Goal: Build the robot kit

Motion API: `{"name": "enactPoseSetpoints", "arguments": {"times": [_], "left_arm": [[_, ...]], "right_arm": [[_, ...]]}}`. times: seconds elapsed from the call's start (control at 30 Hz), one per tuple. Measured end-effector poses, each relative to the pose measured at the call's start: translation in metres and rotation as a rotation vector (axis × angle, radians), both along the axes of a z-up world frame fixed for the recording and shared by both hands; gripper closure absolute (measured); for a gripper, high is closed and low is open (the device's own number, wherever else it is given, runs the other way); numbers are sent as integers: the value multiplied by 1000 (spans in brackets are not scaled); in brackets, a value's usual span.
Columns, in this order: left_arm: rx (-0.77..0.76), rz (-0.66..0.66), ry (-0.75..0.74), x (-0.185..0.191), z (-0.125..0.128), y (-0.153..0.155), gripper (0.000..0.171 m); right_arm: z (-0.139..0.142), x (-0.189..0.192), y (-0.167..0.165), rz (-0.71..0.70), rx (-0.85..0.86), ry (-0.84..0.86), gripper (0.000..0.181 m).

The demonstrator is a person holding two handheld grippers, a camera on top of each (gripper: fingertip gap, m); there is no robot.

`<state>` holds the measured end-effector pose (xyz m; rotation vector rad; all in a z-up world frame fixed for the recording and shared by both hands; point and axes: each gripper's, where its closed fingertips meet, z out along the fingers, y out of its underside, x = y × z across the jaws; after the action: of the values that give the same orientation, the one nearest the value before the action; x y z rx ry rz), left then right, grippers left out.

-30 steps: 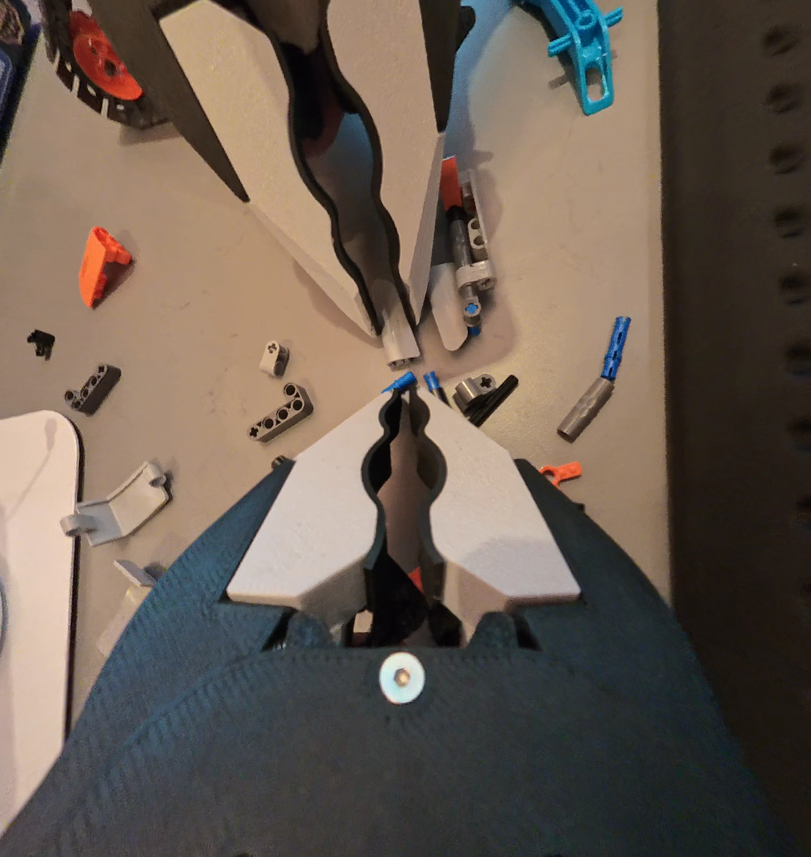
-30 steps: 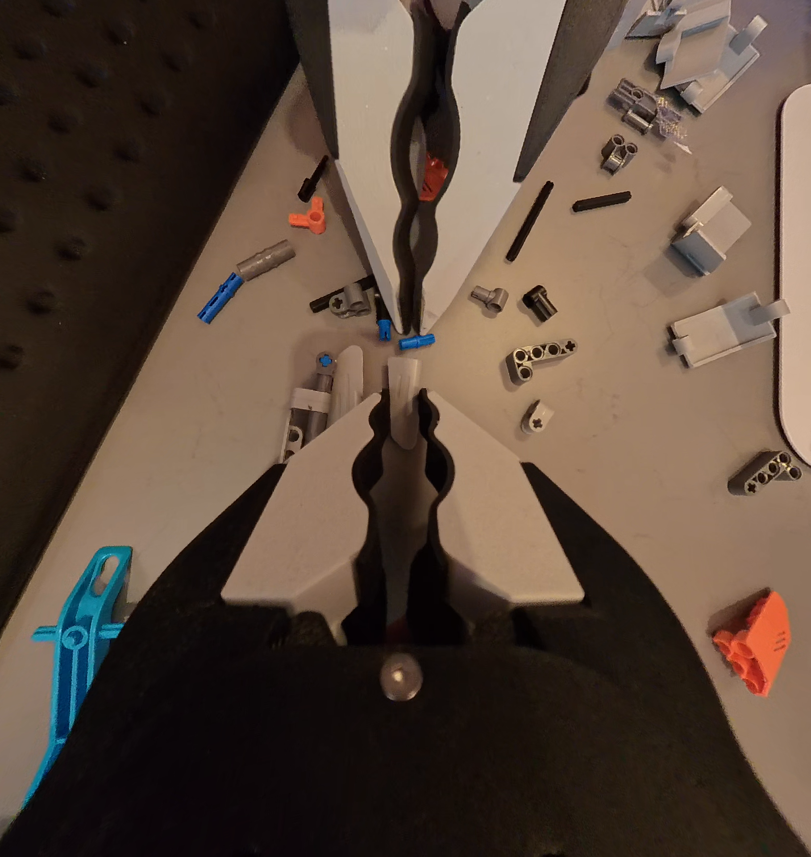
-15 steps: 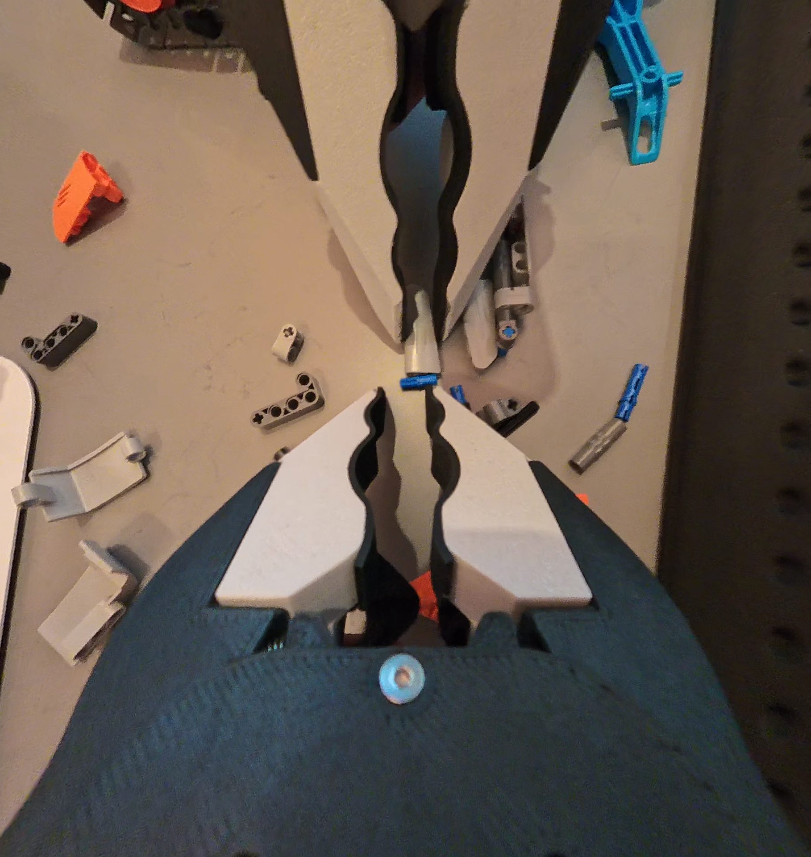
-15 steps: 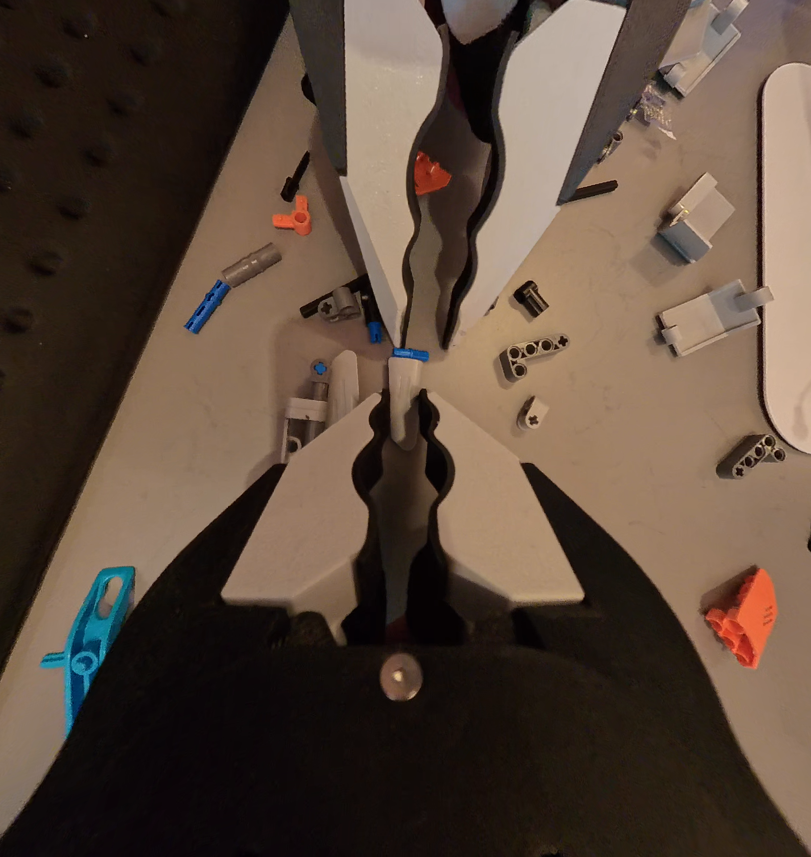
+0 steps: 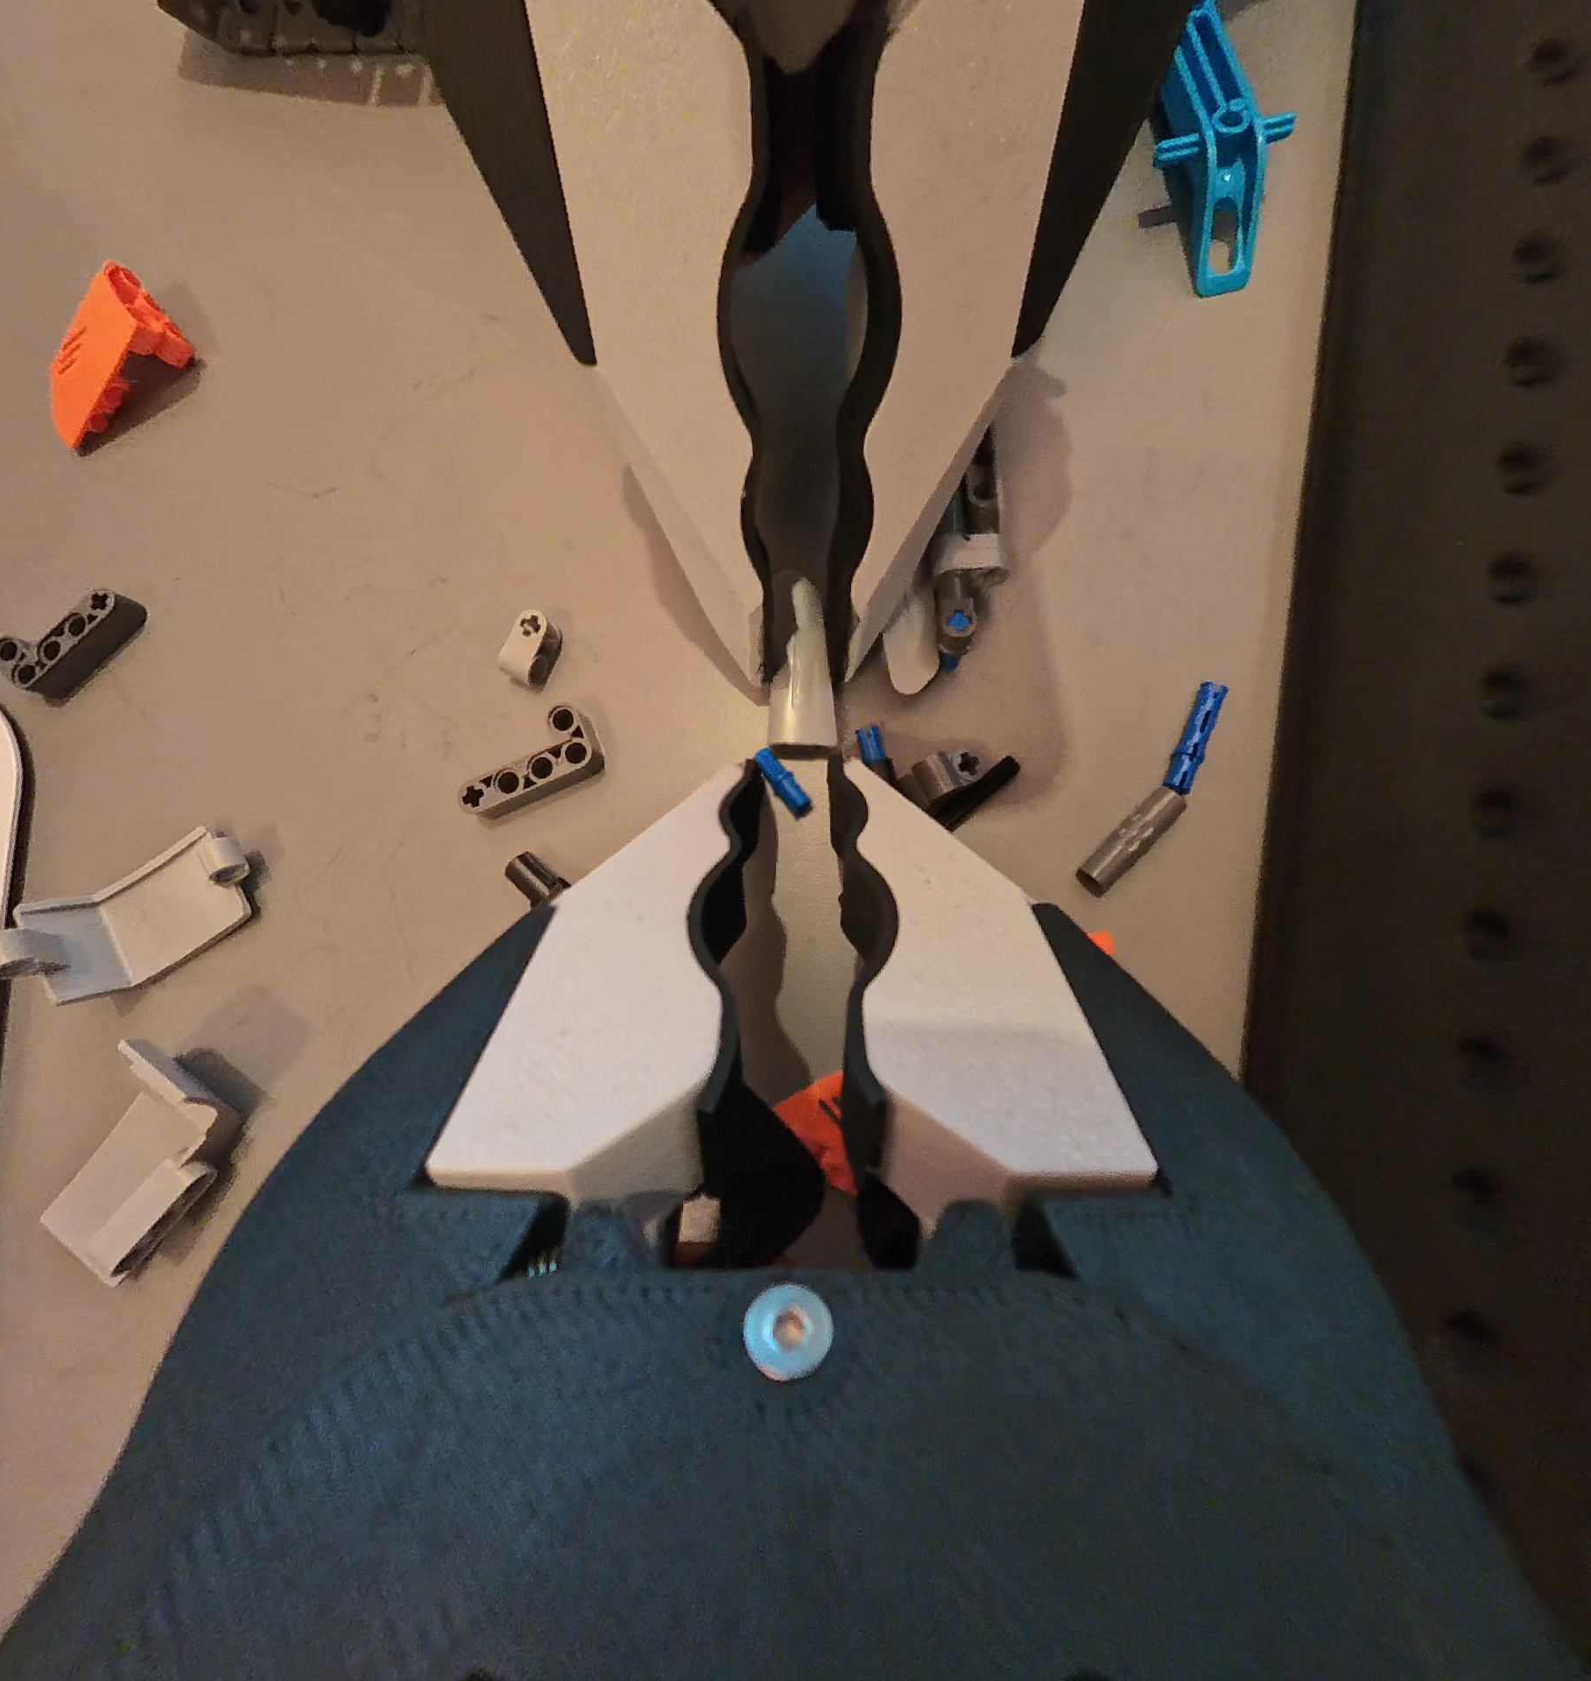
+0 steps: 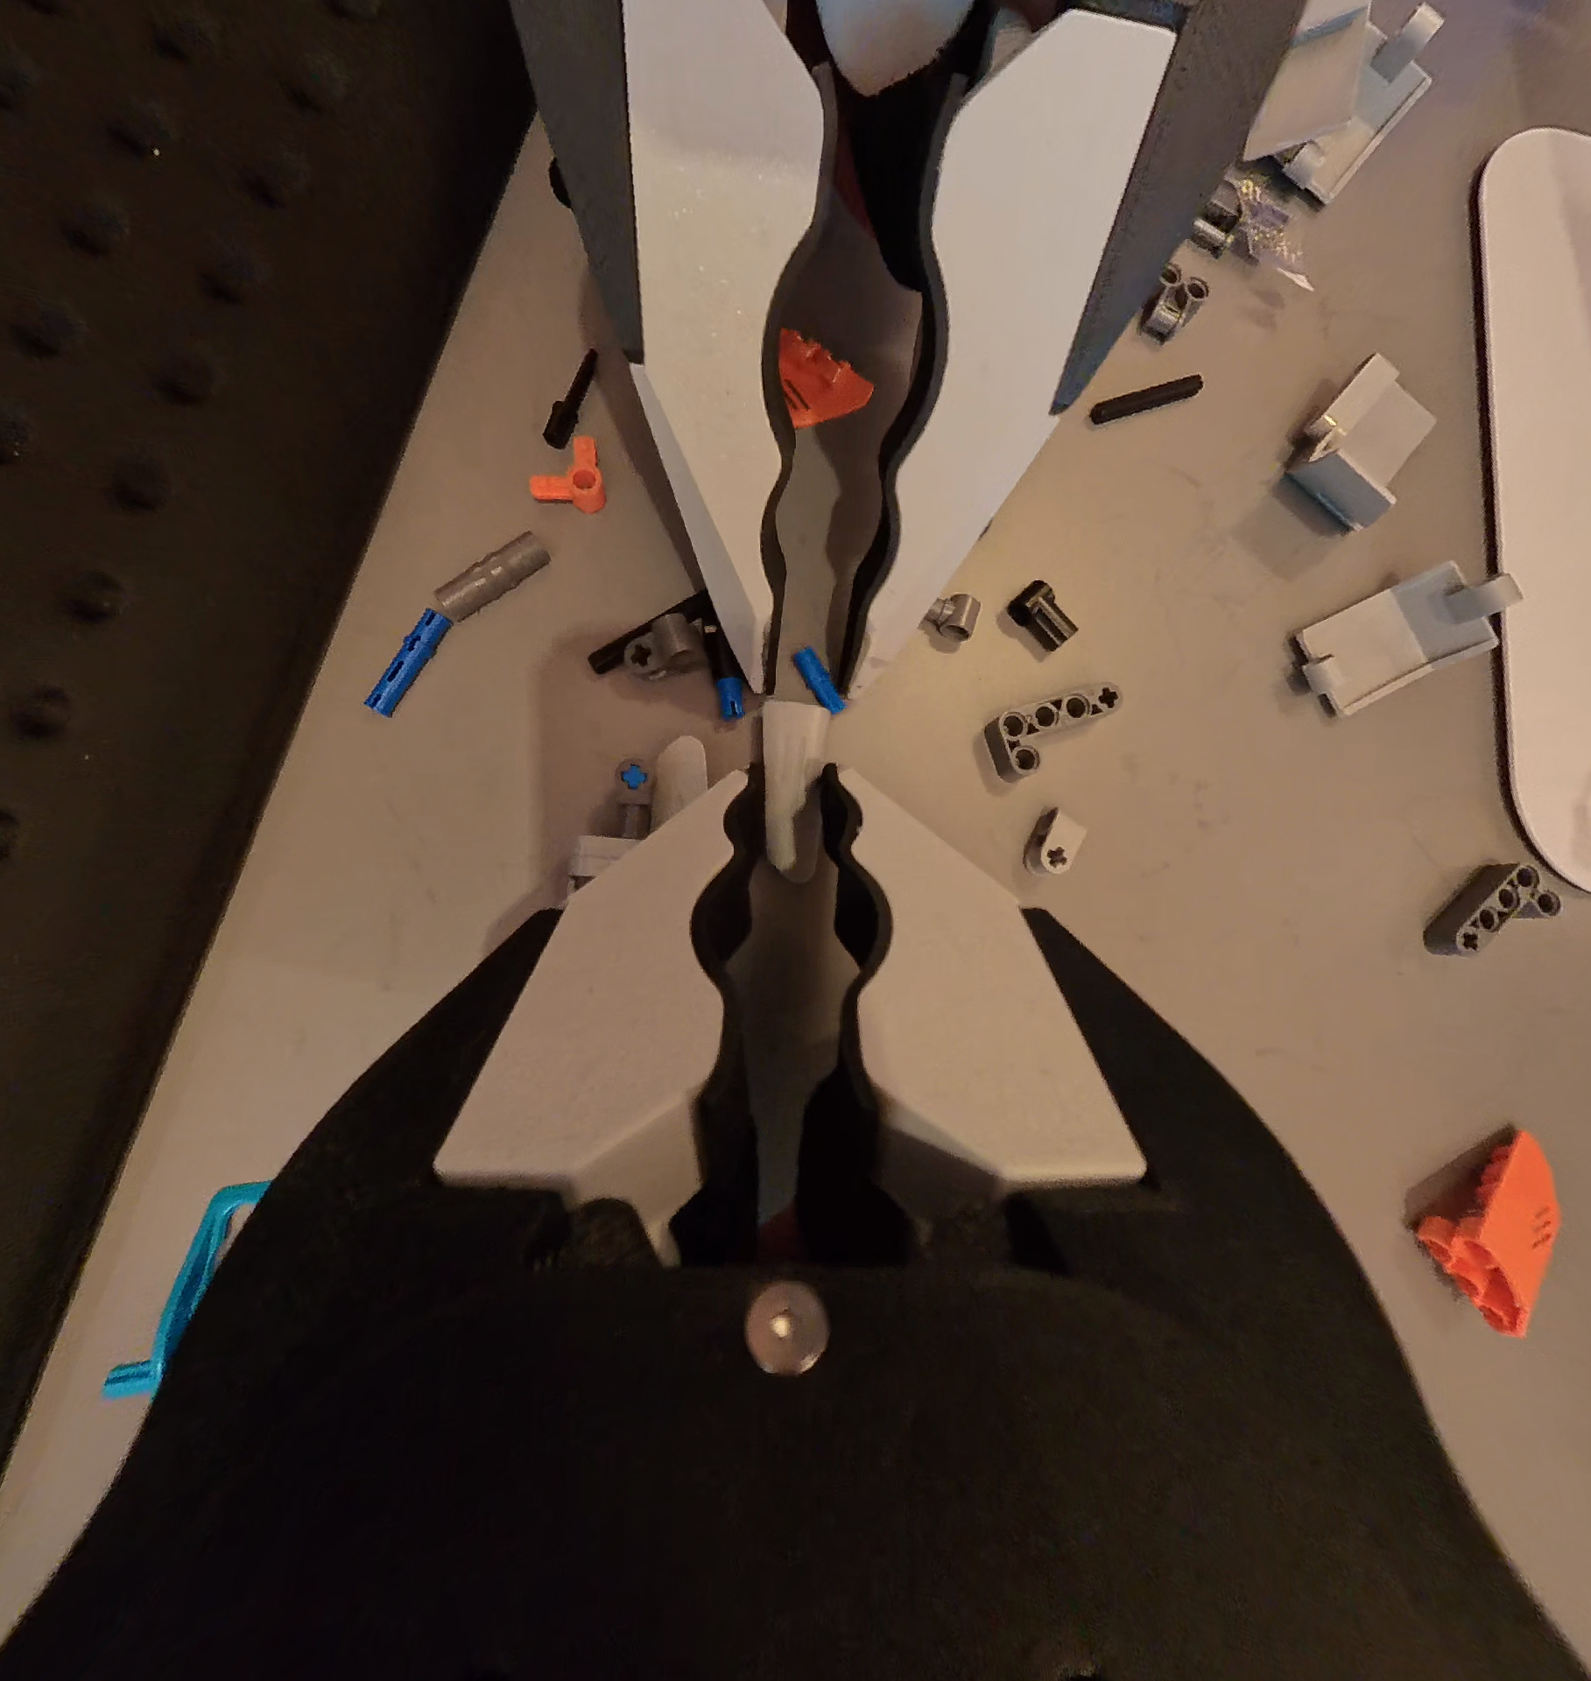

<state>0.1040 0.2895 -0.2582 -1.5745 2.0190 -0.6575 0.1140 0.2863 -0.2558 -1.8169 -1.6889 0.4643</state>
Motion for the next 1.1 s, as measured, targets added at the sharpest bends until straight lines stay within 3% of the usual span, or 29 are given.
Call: {"name": "enactPoseSetpoints", "arguments": {"times": [0.3, 0.43, 1.1], "left_arm": [[52, 11, 5, -5, 1, 3, 157], [55, 10, 5, -6, -1, 3, 168], [86, -8, -87, -2, 1, 5, 169]], "right_arm": [[0, 2, 0, -3, 0, -1, 172], [0, 2, 0, -3, -2, 2, 172], [0, 4, 1, 17, -17, 54, 172]]}}
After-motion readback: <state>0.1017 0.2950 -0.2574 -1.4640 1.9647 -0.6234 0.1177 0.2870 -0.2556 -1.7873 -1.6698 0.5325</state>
